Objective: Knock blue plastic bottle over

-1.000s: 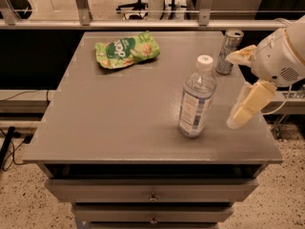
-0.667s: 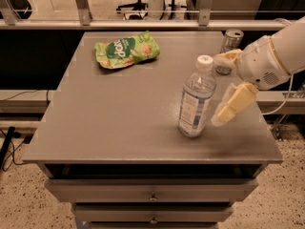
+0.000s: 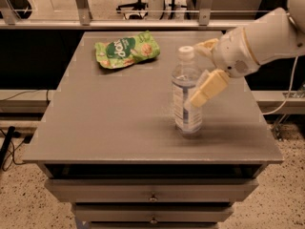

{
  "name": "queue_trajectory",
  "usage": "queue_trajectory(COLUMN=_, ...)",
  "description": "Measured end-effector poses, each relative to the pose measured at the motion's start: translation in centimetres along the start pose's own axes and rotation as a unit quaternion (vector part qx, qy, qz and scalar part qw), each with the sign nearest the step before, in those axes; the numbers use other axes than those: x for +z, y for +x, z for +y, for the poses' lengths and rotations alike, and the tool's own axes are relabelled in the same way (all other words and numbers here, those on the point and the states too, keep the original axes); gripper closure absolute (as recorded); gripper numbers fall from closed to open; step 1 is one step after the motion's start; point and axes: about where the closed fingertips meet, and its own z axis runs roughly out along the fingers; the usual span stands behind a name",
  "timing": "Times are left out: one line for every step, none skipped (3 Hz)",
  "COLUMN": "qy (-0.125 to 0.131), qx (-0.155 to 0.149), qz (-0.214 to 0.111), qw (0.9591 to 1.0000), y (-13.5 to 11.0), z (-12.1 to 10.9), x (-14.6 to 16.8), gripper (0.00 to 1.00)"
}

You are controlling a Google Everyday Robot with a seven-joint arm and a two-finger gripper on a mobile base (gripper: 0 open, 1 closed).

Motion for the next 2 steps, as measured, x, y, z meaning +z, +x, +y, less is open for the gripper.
queue_trajectory(qy=0.006, qx=0.044, qz=-0.013, qw=0.9989, y=-2.6, z=-1.6, x=2.9, gripper=0.00)
queue_trajectory(qy=0.009, qx=0.080, qz=-0.028, qw=0.9963, y=-4.3, z=-3.1, x=5.4, gripper=0.00)
